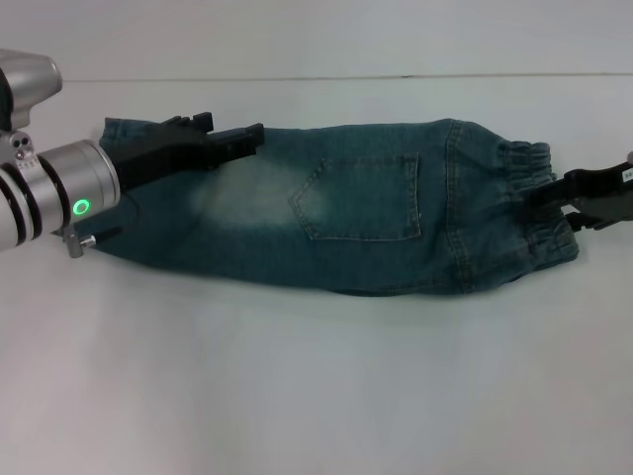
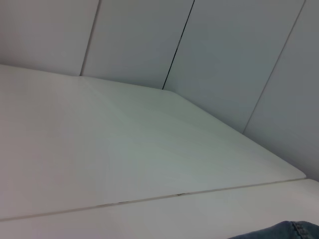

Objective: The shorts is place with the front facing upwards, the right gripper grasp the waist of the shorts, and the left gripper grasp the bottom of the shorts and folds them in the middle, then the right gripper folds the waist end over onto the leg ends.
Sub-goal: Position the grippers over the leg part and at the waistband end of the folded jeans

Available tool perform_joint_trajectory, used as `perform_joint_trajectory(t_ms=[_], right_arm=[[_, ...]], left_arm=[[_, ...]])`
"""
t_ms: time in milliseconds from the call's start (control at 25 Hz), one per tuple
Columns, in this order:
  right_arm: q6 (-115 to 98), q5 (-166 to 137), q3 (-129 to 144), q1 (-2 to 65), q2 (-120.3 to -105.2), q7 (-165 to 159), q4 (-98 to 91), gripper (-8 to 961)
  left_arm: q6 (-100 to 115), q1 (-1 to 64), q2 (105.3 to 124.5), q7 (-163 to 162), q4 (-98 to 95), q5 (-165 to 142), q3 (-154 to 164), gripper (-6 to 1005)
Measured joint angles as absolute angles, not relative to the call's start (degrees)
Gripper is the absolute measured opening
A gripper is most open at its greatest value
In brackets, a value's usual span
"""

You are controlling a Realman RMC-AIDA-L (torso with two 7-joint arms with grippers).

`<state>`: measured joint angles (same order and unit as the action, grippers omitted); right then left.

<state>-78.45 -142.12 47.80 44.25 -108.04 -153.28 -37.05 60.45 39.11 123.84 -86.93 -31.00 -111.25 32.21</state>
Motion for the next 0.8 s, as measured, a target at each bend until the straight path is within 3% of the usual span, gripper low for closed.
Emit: perform_joint_trajectory(t_ms=[360,600,800], right_arm=[[-75.8,-142.2,50.2,44.4,-109.79,-149.4,-36.9,812],[-74.7,-142.2,50.9,44.4,-110.24,-146.8,-36.9,606],[-74.4,-142.2,51.4,44.4,-110.34,-145.4,-36.9,363]], left_arm=[[60.5,38.9,123.93,-86.9,-30.5,-111.3,32.3,851],[60.5,39.0,123.92,-86.9,-29.5,-111.3,32.3,836],[60.6,39.0,123.92,-86.9,-29.4,-111.3,32.3,823]])
